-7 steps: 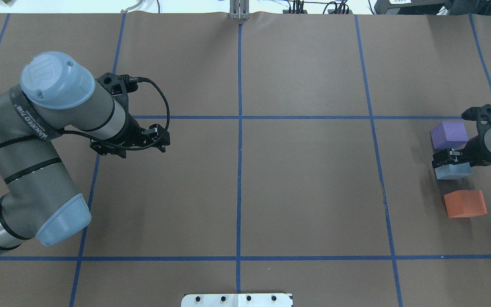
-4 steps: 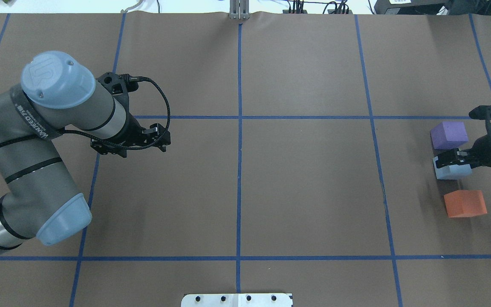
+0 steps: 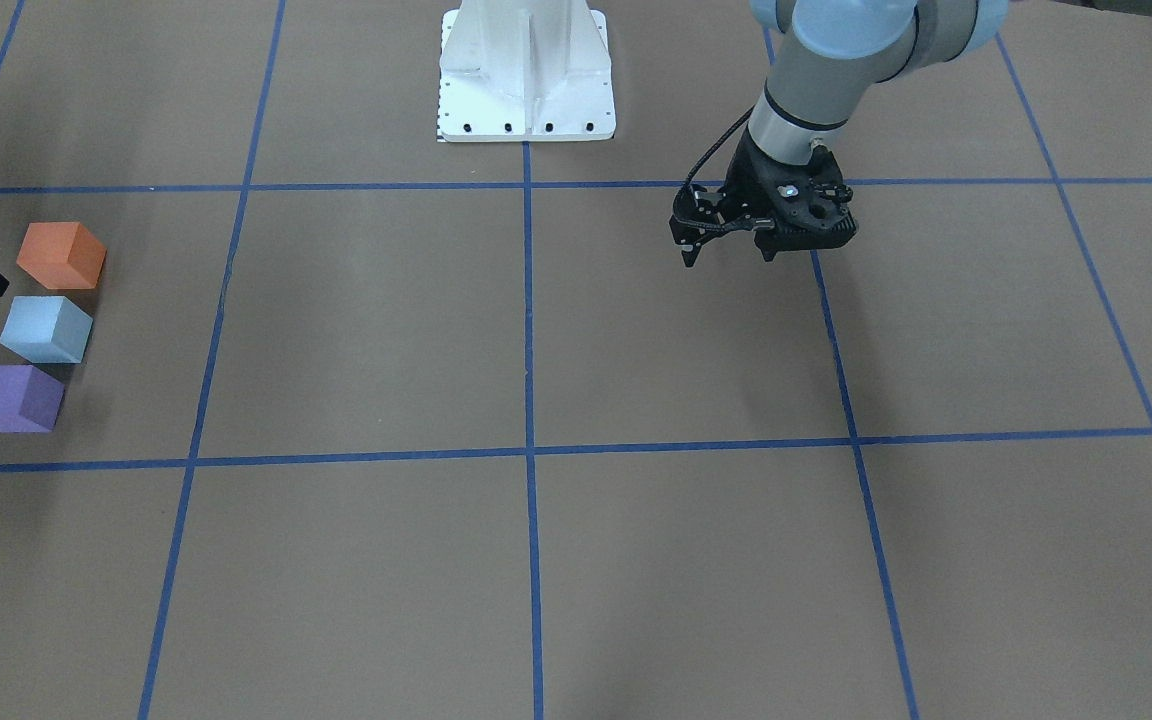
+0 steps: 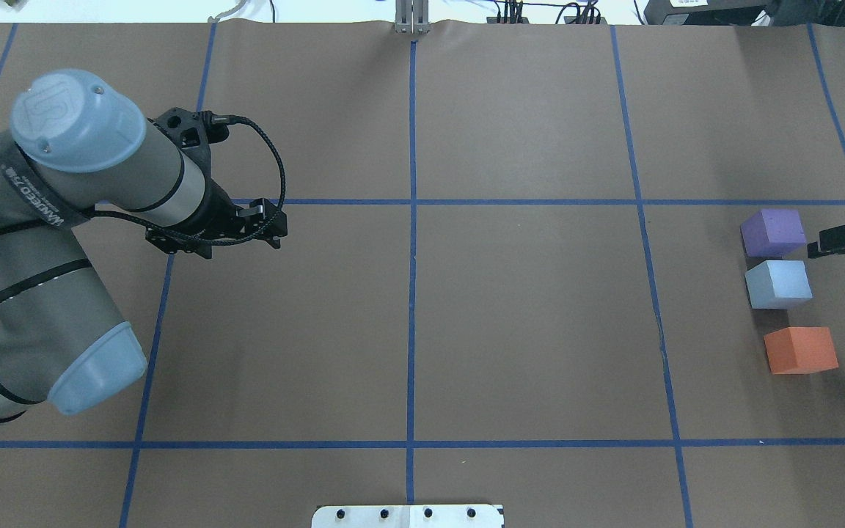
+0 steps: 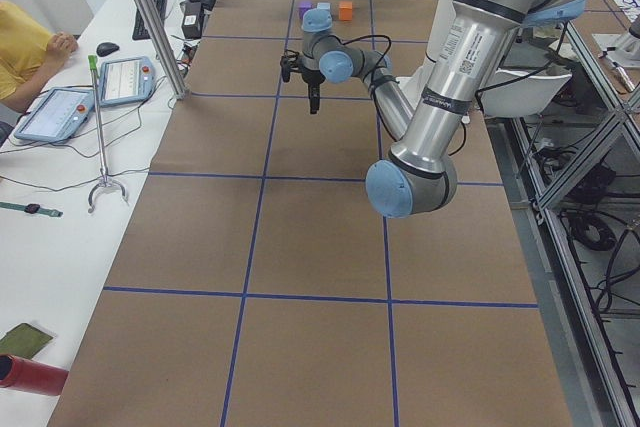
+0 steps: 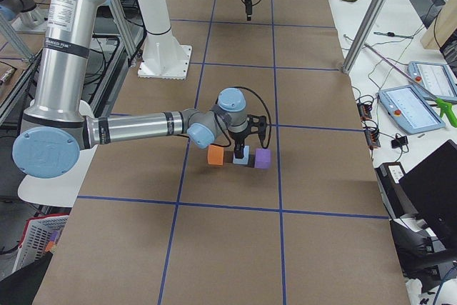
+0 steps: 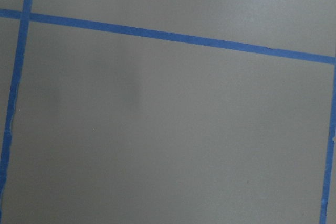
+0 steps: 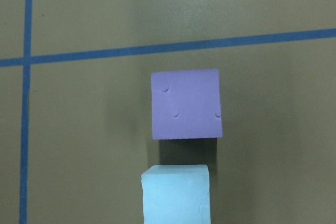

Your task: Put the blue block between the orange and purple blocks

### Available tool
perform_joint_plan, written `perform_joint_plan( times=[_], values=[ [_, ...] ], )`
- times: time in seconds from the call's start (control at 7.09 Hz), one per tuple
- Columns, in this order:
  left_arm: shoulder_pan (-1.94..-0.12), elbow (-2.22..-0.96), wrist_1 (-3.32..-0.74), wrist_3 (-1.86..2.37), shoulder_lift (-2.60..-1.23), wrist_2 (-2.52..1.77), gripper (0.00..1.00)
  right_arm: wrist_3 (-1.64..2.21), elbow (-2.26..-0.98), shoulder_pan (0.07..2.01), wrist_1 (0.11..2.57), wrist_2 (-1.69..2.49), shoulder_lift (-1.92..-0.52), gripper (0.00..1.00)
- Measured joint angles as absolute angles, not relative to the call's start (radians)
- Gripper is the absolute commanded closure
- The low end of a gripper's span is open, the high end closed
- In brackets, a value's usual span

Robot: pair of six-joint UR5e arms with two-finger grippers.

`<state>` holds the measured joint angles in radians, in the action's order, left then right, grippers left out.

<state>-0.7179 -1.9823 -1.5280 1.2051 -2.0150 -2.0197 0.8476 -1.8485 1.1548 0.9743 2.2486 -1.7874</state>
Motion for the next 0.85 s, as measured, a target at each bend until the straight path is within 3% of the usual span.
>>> perform_joint_plan(
  times=[0.42,0.85],
  values=[
    [-0.911,-2.052,-1.521,0.899,-1.857,-2.095,0.0,0.685,-1.828,1.323,1.032,2.307,-1.794,0.0],
    [-1.249,-1.946,-1.52,0.336,-1.697,-2.278,0.0,0.427,-1.829,1.468,1.316,2.351,-1.684,0.0]
  ],
)
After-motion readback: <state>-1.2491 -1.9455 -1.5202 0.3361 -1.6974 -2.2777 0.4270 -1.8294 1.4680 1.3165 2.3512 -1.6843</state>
